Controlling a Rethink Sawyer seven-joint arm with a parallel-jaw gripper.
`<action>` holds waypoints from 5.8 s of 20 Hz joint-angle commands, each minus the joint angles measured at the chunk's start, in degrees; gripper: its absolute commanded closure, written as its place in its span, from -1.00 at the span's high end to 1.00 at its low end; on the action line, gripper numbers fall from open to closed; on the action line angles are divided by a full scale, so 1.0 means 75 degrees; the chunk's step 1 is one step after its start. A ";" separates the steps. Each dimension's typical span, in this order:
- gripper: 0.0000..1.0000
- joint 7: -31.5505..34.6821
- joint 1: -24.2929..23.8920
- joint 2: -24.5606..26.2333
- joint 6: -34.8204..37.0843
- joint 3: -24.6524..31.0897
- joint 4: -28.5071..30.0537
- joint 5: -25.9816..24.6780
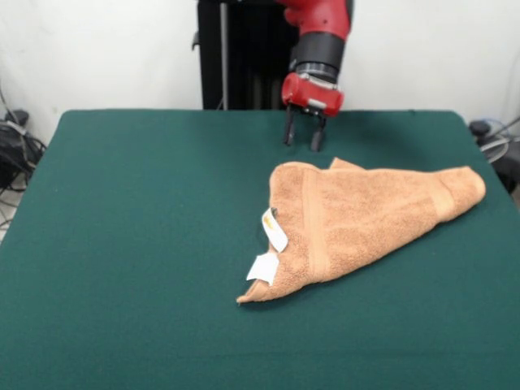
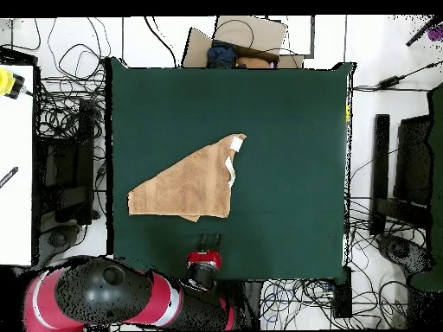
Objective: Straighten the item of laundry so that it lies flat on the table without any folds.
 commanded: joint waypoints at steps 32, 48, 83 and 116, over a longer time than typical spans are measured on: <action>1.00 0.0804 -0.0038 -0.1081 0.0913 0.0459 -0.0812 0.0198; 1.00 0.0814 -0.0104 -0.0951 0.0898 0.0506 -0.0880 0.0262; 1.00 0.0923 -0.0744 -0.0355 0.0479 0.0432 -0.1702 -0.0313; 1.00 0.0845 -0.0734 -0.0860 0.1443 0.0443 -0.1335 -0.0529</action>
